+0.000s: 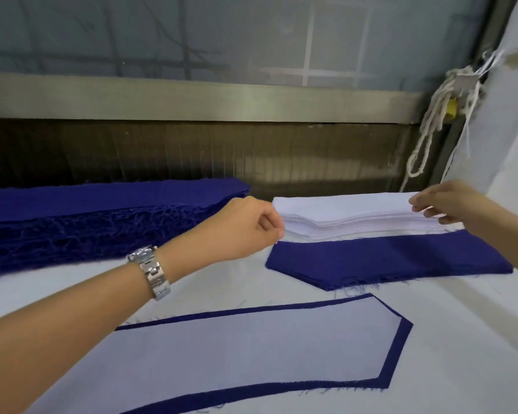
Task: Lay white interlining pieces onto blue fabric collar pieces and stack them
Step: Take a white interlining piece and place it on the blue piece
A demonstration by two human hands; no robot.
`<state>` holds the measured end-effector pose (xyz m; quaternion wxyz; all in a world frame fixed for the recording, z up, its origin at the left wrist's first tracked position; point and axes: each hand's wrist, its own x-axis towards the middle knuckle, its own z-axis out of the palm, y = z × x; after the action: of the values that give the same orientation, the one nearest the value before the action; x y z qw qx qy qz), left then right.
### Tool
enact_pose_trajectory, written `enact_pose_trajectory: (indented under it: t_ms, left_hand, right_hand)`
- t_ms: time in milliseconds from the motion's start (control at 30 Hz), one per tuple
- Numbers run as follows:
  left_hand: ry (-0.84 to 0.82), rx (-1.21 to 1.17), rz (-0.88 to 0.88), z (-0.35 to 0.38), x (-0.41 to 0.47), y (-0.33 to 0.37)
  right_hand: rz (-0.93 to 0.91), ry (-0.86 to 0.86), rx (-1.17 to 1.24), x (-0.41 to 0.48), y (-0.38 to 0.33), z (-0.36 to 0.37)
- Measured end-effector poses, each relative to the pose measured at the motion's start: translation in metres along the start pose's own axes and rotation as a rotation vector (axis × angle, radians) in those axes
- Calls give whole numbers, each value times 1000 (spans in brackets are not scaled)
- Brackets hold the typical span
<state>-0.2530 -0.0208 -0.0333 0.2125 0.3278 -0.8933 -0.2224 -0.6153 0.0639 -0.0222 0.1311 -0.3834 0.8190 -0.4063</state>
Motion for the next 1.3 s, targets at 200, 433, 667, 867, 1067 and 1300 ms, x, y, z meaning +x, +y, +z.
enact_pose_trajectory:
  t_ms: [200, 433, 667, 867, 1067, 1300]
  left_hand:
    - [157, 244, 117, 32, 62, 11]
    - [129, 413, 65, 43, 101, 6]
    - [65, 515, 42, 43, 110, -4]
    - [112, 438, 58, 44, 114, -17]
    - [163, 383, 53, 47, 121, -21]
    - [201, 336, 45, 50, 122, -26]
  right_hand:
    - [-29, 213, -20, 43, 33, -11]
    - [74, 370, -279, 79, 61, -15]
    - [43, 415, -470, 99, 74, -14]
    - [32, 453, -525, 108, 79, -11]
    - [45, 459, -538, 113, 77, -12]
    - [14, 488, -521, 114, 79, -12]
